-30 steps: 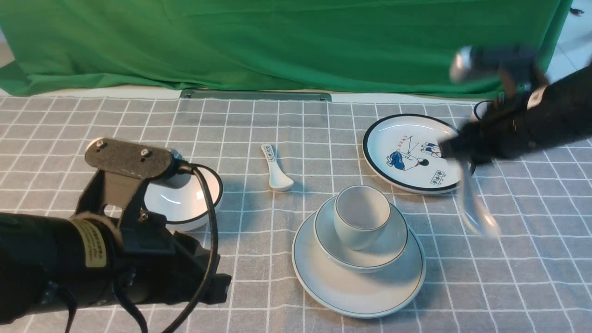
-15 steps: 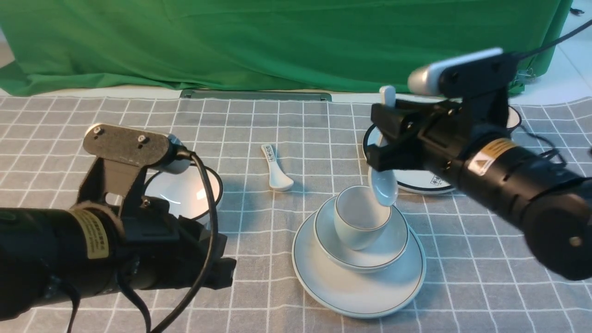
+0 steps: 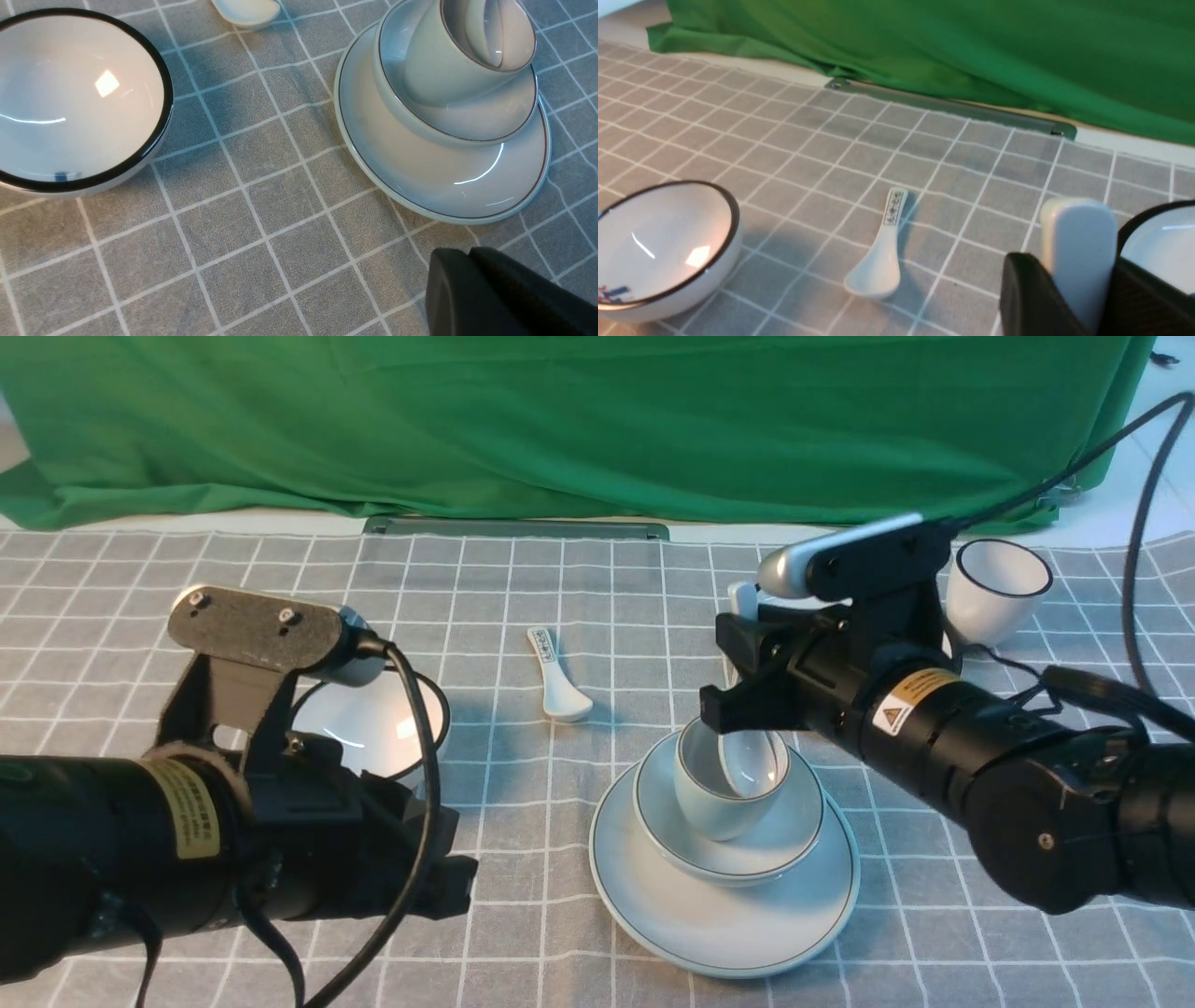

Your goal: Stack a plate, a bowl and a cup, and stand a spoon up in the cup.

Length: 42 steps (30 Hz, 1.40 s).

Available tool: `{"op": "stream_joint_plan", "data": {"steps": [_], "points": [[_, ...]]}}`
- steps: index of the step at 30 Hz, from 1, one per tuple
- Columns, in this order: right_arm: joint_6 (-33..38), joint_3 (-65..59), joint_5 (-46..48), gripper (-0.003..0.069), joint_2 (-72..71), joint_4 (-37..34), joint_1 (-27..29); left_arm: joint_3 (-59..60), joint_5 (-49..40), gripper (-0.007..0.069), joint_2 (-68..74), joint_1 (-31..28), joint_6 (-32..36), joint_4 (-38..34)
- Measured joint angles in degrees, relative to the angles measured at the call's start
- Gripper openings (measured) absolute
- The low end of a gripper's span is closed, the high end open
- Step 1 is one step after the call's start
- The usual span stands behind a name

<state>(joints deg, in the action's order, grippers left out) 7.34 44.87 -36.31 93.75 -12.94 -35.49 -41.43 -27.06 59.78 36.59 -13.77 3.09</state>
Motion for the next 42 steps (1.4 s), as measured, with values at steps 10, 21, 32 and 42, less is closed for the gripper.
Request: {"op": "stream_joint_plan", "data": {"steps": [10,21,32,42], "points": [[-0.2,0.0,-0.2,0.0272,0.6,0.2,-0.1,0.0,0.0,0.001,0.0,0.0,-0.2,0.0],[5.5,0.0,11.9,0.0277,-2.9,0.0,0.4,0.0,-1.1,0.001,-0.4,0.0,-0.5,0.5],[10.4,0.0,49.6,0.0025,-33.8,1.2,11.2,2.5,1.2,0.001,-17.0,0.0,-3.1,5.2],[10.4,-5.5,51.8,0.0023,-68.2,1.8,14.7,17.5,4.3,0.001,-37.1,0.0,-4.5,6.2]]}}
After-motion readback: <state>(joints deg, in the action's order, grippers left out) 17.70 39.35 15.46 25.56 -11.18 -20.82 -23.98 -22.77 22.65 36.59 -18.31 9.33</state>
